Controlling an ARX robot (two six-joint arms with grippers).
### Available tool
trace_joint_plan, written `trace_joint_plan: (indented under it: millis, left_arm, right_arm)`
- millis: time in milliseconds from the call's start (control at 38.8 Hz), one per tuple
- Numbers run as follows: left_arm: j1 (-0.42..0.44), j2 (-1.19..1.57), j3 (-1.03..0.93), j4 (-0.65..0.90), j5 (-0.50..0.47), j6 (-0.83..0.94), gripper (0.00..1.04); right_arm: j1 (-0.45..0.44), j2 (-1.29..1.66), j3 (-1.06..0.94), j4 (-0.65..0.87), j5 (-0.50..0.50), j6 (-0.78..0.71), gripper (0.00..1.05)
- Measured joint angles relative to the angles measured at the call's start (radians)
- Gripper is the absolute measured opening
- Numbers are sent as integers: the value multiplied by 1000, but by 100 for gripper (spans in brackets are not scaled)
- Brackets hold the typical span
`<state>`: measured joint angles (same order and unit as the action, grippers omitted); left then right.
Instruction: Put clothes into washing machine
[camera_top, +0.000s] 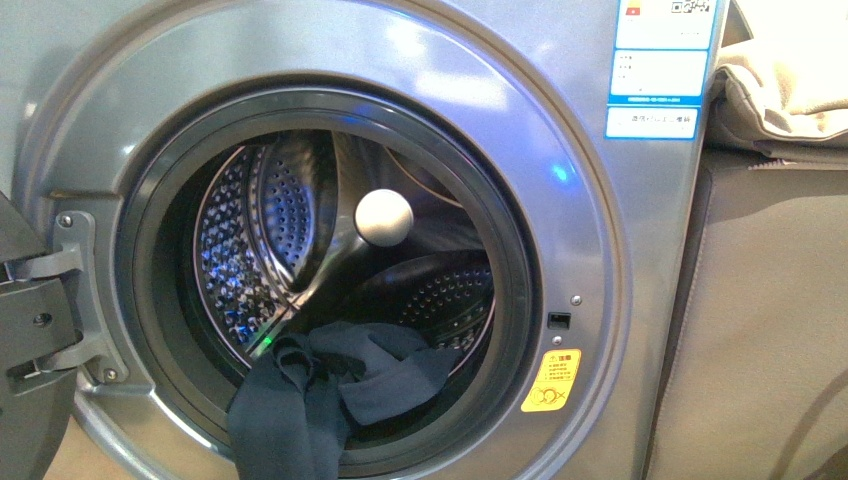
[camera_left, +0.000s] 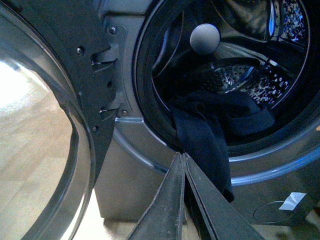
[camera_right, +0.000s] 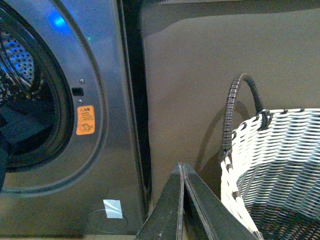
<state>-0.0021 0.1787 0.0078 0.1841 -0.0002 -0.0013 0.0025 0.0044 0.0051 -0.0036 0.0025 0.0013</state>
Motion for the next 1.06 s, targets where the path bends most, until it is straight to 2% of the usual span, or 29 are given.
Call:
trace_joint_plan:
  millis: [129, 206, 387, 515, 696, 747, 1056]
  left_arm:
    - [0, -125, 0, -159, 0, 0, 4]
    - [0, -171, 0, -178, 0, 0, 4]
    - [0, -175, 0, -183, 0, 0, 33]
    - [0, -175, 0, -183, 0, 0, 64]
    - [0, -175, 0, -183, 0, 0, 94]
    - [0, -175, 0, -183, 0, 0, 100]
    - [0, -175, 0, -183, 0, 0, 98]
  right_arm:
    - [0, 0, 0, 0, 0, 0, 2]
    - [0, 0, 0, 0, 0, -1, 12]
    - [0, 0, 0, 0, 0, -1, 42]
    - [0, 0, 0, 0, 0, -1, 72]
    - [0, 0, 0, 0, 0, 0, 99]
    - [0, 0, 0, 0, 0, 0, 97]
    - [0, 0, 0, 0, 0, 0, 97]
